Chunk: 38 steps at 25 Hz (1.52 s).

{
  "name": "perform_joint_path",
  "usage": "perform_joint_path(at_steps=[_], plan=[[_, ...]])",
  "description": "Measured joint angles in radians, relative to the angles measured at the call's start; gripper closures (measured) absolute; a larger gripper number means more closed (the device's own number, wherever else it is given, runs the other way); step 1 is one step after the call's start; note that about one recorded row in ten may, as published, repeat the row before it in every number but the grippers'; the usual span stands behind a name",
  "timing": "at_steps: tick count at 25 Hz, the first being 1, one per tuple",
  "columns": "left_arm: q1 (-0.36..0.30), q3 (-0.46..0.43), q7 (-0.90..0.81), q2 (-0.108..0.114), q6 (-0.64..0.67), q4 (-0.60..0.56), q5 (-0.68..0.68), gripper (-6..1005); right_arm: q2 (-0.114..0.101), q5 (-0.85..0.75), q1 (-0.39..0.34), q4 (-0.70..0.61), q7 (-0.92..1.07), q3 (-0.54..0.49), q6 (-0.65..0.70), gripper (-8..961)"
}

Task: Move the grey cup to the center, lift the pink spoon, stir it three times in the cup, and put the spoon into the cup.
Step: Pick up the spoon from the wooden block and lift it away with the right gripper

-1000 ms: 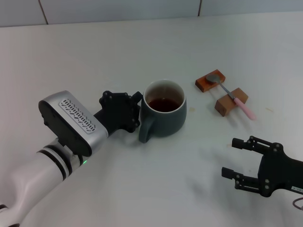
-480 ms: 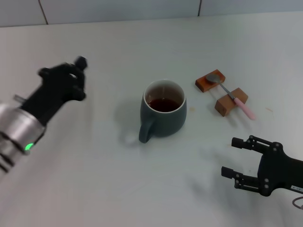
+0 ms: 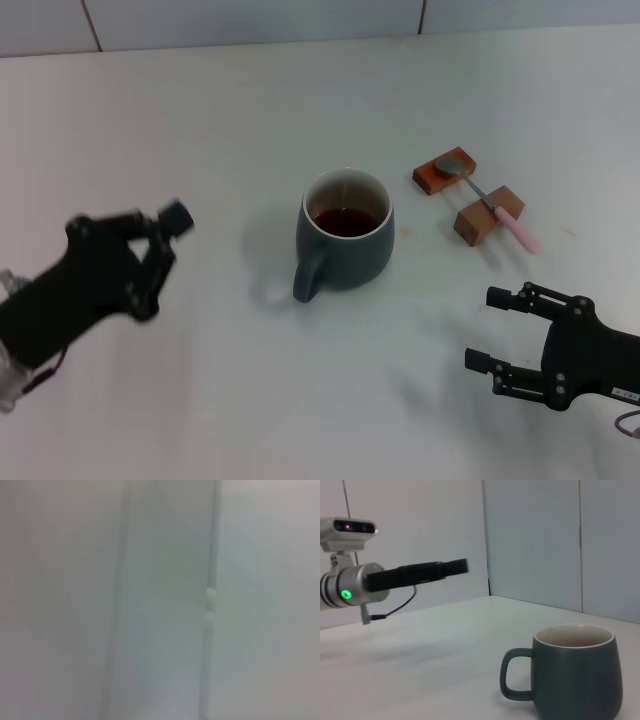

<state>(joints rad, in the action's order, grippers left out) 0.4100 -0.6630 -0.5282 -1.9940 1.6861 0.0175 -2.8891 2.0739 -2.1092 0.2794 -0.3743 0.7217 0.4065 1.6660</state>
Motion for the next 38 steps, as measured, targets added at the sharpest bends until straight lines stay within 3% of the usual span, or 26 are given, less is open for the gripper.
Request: perform_joint_path(at_steps=[4, 8, 14, 19, 23, 29, 32, 38], plan=[[0.005, 0.117, -0.004, -0.011, 0.050, -0.078, 0.000, 987, 0.000, 0.000, 0.000, 0.000, 0.005, 0.000, 0.000, 191], [0.002, 0.135, -0.001, -0.021, 0.051, -0.104, -0.001, 958, 0.000, 0.000, -0.006, 0.000, 0.007, 0.000, 0.002, 191], [-0.017, 0.147, 0.044, -0.060, 0.018, -0.157, -0.001, 914, 0.001, -0.003, -0.012, 0.001, 0.008, 0.000, -0.003, 191], [-0.018, 0.174, 0.049, -0.069, -0.036, -0.152, -0.001, 878, 0.001, -0.005, -0.017, 0.003, 0.022, 0.000, -0.004, 191], [-0.019, 0.195, 0.052, -0.069, -0.074, -0.148, -0.001, 635, 0.001, -0.006, -0.021, 0.003, 0.029, 0.000, -0.005, 190], [-0.013, 0.195, 0.053, -0.067, -0.076, -0.152, 0.000, 464, 0.002, -0.006, -0.025, 0.005, 0.030, 0.000, -0.005, 190], [-0.011, 0.195, 0.055, -0.067, -0.077, -0.152, 0.000, 199, 0.002, -0.006, -0.025, 0.008, 0.031, 0.000, -0.005, 190], [-0.012, 0.194, 0.071, -0.068, -0.086, -0.151, 0.000, 155, 0.002, -0.006, -0.025, 0.012, 0.031, 0.000, -0.007, 191]])
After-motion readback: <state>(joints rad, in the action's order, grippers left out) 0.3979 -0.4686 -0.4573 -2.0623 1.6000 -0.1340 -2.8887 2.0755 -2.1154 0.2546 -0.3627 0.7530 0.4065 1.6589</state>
